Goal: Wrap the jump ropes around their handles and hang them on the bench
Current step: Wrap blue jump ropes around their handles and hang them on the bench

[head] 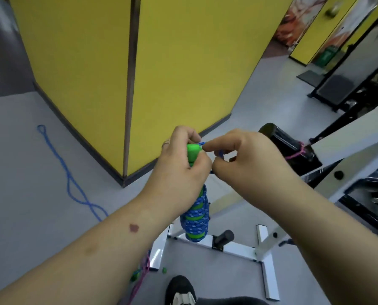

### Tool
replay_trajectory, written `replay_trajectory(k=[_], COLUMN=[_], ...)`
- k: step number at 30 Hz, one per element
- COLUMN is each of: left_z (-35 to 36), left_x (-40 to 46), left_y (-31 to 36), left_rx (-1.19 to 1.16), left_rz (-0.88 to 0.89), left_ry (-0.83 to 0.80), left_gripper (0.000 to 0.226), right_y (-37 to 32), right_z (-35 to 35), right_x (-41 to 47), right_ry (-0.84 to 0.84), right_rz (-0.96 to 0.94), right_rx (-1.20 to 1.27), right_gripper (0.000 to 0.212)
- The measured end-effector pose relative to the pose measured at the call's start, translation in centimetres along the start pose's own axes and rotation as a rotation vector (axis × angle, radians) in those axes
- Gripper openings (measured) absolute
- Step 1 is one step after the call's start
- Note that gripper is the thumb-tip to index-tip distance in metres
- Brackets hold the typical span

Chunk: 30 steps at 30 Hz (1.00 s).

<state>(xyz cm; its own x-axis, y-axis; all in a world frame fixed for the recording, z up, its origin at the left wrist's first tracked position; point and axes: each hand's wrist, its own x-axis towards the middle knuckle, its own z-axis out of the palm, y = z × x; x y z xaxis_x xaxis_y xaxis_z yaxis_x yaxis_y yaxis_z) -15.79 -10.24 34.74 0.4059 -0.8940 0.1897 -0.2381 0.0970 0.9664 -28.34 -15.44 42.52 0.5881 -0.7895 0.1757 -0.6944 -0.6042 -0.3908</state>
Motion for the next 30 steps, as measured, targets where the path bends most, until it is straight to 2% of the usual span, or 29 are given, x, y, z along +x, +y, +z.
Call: replay_trajectory(k=[5, 12, 16, 23, 30], left_z=[5.6, 10.7, 11.9, 13.1, 12.9], left_x=[2.7, 5.7, 6.3, 7.7, 7.4], left_y=[2.0, 3.6, 3.4, 3.4, 3.7], left_rx=[-0.075, -0.112, -0.118, -0.246, -0.392], left_rz=[0.058, 0.021, 0.018, -0.115, -0.222], left_ry=[-0.142, -0.09, -0.039, 0.005, -0.076], left_gripper=[0.021, 0.014, 0.007, 0.008, 0.017], right_y=[3.9, 7.1, 8.4, 9.9, 11.0], right_z=[-4.6, -7.2, -6.9, -6.3, -5.7], right_x=[1.2, 3.7, 4.1, 4.8, 3.8], right_ry=[0.038, 0.059, 0.072, 0.076, 0.019], right_rz=[-0.029, -0.042, -0.014, 0.083, 0.156], right_rx=[-0.302, -0.457, -0.382, -0.185, -0.057], right_gripper=[0.046, 0.04, 0.032, 0.041, 0.036])
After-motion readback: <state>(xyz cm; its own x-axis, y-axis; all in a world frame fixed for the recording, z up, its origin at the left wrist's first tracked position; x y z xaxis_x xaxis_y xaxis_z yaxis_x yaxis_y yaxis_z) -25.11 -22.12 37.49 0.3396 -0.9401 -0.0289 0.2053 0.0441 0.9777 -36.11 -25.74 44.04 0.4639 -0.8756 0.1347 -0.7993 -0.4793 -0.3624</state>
